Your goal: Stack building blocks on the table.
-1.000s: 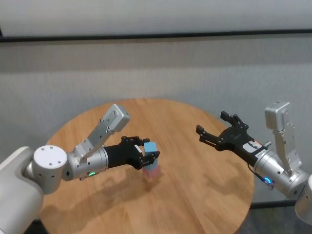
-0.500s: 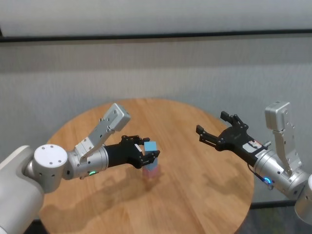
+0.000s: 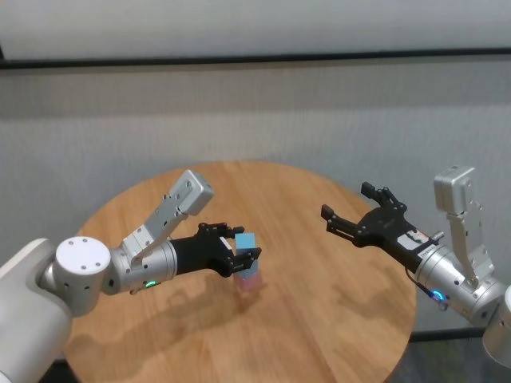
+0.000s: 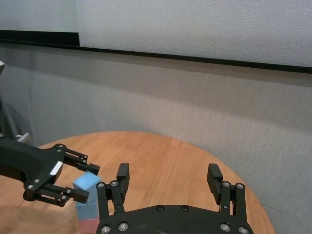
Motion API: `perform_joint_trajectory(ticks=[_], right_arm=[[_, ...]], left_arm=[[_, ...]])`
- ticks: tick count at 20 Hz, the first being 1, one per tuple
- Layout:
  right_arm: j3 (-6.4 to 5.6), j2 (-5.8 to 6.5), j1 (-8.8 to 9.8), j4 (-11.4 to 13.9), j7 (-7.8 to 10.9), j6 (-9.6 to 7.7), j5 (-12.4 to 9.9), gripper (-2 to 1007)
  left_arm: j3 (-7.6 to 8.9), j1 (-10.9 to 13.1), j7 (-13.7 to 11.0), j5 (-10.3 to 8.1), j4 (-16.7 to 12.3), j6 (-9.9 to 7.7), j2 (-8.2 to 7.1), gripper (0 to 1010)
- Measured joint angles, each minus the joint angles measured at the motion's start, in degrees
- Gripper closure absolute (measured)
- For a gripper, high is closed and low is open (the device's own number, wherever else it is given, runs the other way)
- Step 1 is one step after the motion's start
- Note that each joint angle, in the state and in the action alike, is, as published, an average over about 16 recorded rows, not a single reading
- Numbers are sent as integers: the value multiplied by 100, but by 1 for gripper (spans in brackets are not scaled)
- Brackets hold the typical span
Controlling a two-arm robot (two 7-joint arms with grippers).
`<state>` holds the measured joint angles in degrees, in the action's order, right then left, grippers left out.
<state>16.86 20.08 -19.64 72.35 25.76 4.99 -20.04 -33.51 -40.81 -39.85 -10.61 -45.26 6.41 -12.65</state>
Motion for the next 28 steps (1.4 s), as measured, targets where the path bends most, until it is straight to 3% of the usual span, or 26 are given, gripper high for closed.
perform_joint_trajectory(ticks=[7, 14, 23, 28], right_arm=[[0, 0, 0, 0, 0, 0, 0, 0], [0, 0, 0, 0, 0, 0, 0, 0], [0, 0, 0, 0, 0, 0, 0, 1], [0, 0, 0, 0, 0, 0, 0, 1]], left_arm=[[38, 39, 24, -11, -177, -57, -53, 217], [140, 161, 131, -80, -667, -151, -227, 58], [441, 493, 462, -204, -1511, -262, -672, 11], [595, 660, 616, -245, -1811, -278, -879, 11]])
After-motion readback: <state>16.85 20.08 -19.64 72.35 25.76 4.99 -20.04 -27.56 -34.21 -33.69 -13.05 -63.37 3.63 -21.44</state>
